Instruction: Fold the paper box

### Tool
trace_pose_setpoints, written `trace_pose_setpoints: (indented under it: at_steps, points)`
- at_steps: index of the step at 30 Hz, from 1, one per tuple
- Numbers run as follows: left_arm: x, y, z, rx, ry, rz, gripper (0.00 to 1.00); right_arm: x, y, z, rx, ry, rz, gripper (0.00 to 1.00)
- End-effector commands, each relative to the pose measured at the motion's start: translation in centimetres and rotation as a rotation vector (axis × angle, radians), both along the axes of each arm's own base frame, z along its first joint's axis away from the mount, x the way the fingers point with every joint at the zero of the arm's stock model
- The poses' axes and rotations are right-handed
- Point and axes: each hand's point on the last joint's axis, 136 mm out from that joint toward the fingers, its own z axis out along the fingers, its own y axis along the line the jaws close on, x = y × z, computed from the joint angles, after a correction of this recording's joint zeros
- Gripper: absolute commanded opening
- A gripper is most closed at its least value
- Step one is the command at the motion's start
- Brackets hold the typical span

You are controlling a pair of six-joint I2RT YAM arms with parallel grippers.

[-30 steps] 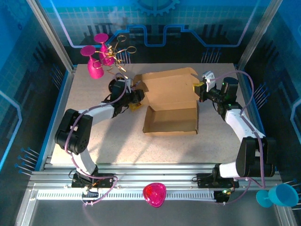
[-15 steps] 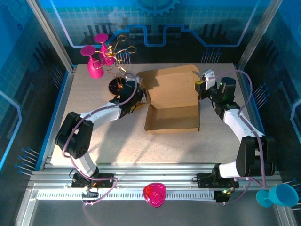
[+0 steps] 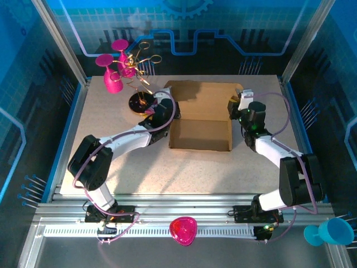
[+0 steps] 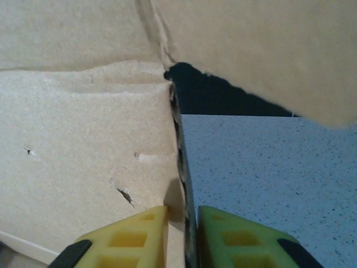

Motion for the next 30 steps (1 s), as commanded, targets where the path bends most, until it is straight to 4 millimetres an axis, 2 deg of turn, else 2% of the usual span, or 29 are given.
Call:
trace_pose_setpoints:
  at_steps: [1,5,8,14,19,23,30]
  points:
    - [0.5,-1.0,0.8,-0.042,-0.118,-0.003,0.00,0.2,0.1,0.4,0.116,-0.020,-0.065,0.23]
    - [-0.3,-2.4,-0.2,-0.007,-0.178,-0.054,0.00,0.0,0.6,-0.7,0.155,0.039,-0.075,0.29]
    - [-1.0,-2.7,-1.3,-0.006,-0.174,-0.065,0.00,-0.7,0.8,-1.1,0.185,0.071,-0.074,0.36]
    - [-2.8,-2.5,-3.1,0.015,-0.189,-0.057,0.00,-3.1,1.0,-1.7,0.281,0.160,-0.103,0.47]
    - [-3.9,-3.3,-4.1,0.054,-0.193,-0.064,0.00,-5.5,1.3,-2.2,0.374,0.252,-0.134,0.55]
    - [-4.6,-3.9,-5.4,0.052,-0.191,-0.065,0.00,-7.3,0.9,-3.3,0.435,0.357,-0.187,0.57]
    - [-5.7,-4.7,-6.7,0.069,-0.185,-0.051,0.00,-9.0,1.7,-4.7,0.502,0.452,-0.155,0.59]
